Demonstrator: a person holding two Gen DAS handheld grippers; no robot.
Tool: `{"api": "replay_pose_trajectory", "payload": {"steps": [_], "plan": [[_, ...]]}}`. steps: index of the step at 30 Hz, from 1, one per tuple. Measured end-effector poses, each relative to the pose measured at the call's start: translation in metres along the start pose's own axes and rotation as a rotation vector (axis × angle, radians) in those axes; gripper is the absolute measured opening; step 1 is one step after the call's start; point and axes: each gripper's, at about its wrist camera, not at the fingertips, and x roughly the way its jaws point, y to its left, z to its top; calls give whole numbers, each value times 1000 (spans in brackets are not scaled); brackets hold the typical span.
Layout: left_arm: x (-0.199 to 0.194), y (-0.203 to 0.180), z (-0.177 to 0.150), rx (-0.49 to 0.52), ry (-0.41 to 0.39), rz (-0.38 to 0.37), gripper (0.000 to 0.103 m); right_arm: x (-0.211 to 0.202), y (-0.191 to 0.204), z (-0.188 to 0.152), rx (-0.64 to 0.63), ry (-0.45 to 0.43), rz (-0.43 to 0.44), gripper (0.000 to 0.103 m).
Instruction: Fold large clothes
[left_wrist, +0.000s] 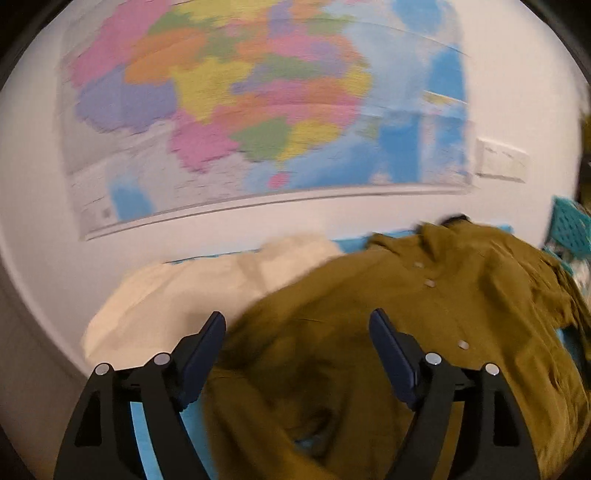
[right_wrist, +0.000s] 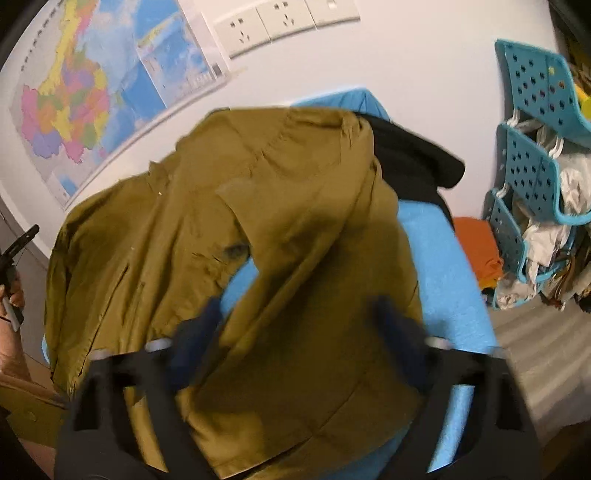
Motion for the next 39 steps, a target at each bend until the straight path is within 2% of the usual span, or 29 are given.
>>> {"api": "replay_pose_trajectory", "payload": {"steps": [1,2,3,8,12,15,18,21,25,26,29,32,34,36,38,39], "plan": [[4,-11,-2,13,13,-33,77,-1,-1,4,3,-5,28,19],[8,-20,-5,23,28,-66,77,-6,1,8,3,-21,61,7],[13,-28,-7,31,46,-110,77,-13,3,12,5,-37,85,4],[37,-60,-8,57,95,-310,77,-78,53,60,-90,-159,272,4],[40,-80,-4,57,97,-466,77,-97,117,94,-201,-171,422,4],[37,-88,-2,58,82,-553,77,-78,177,116,-286,-138,537,4],[28,-84,0,55,61,-595,77,-41,226,123,-344,-77,618,4],[24,-71,0,28,52,-599,77,26,276,126,-362,37,681,4],[25,-46,-4,-23,63,-551,79,113,301,118,-318,165,674,4],[27,-40,-7,-38,74,-544,79,137,305,116,-313,180,627,4],[36,-32,-13,-49,117,-530,82,192,300,112,-235,230,554,4],[50,-41,-20,-22,163,-541,91,227,293,110,-157,276,486,14],[61,-57,-25,31,210,-549,93,231,288,109,-161,267,460,34],[75,-72,-27,64,247,-551,95,221,284,112,-173,242,453,47],[94,-84,-30,81,296,-537,94,201,270,116,-196,198,470,50],[102,-88,-30,85,316,-523,90,188,266,118,-219,170,470,51]]}}
